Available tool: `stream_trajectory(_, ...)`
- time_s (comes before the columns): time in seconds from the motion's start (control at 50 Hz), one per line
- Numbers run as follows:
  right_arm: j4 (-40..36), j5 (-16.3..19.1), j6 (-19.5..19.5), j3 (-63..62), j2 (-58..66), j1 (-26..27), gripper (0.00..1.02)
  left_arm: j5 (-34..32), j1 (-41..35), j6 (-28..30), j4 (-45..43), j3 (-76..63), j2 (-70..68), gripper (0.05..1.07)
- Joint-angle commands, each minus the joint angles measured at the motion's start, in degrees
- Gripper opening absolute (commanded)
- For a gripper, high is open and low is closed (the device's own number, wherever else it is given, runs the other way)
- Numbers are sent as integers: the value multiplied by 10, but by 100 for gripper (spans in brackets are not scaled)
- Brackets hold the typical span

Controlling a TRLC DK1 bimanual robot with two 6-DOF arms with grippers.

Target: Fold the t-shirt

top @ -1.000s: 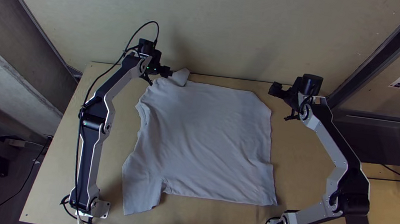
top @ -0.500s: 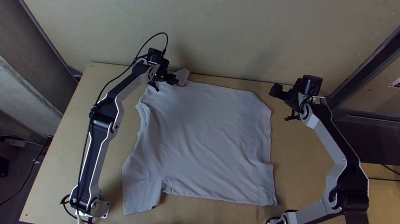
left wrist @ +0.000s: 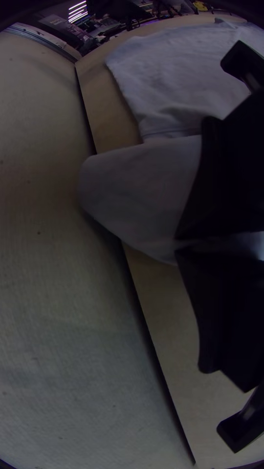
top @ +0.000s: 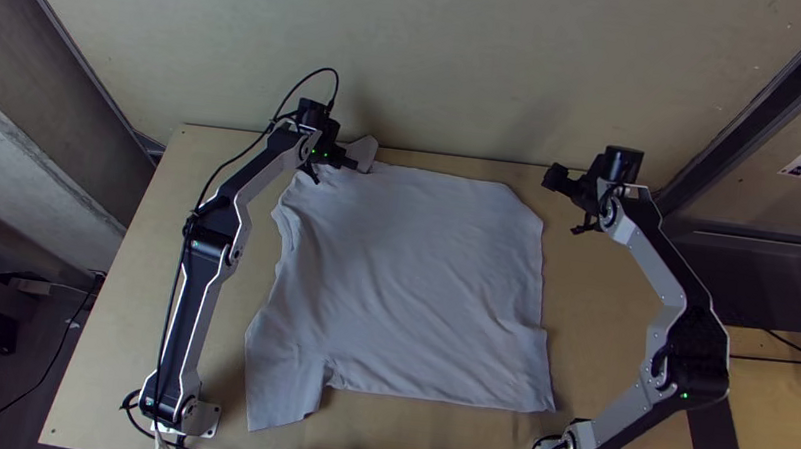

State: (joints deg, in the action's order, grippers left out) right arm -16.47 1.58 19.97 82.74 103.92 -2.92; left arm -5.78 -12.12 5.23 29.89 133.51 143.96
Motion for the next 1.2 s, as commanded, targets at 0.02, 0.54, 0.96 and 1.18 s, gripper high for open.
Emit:
stream_trajectory(0.02, -27, 3, 17, 49, 42, -2, 99, 5, 4, 12, -3, 8, -5, 8)
stream_trajectory(0.54, -143, 9, 12, 193, 202, -10, 98, 21, 33, 39, 1, 7, -54, 8)
stream_trajectory(0.96, -164, 32, 12, 227, 265, -30, 77, 22, 51, 38, 25, -4, -54, 8)
stream_trajectory(1.18, -166, 40, 16, 276, 299, -46, 77, 22, 46, 34, 28, -7, -52, 8)
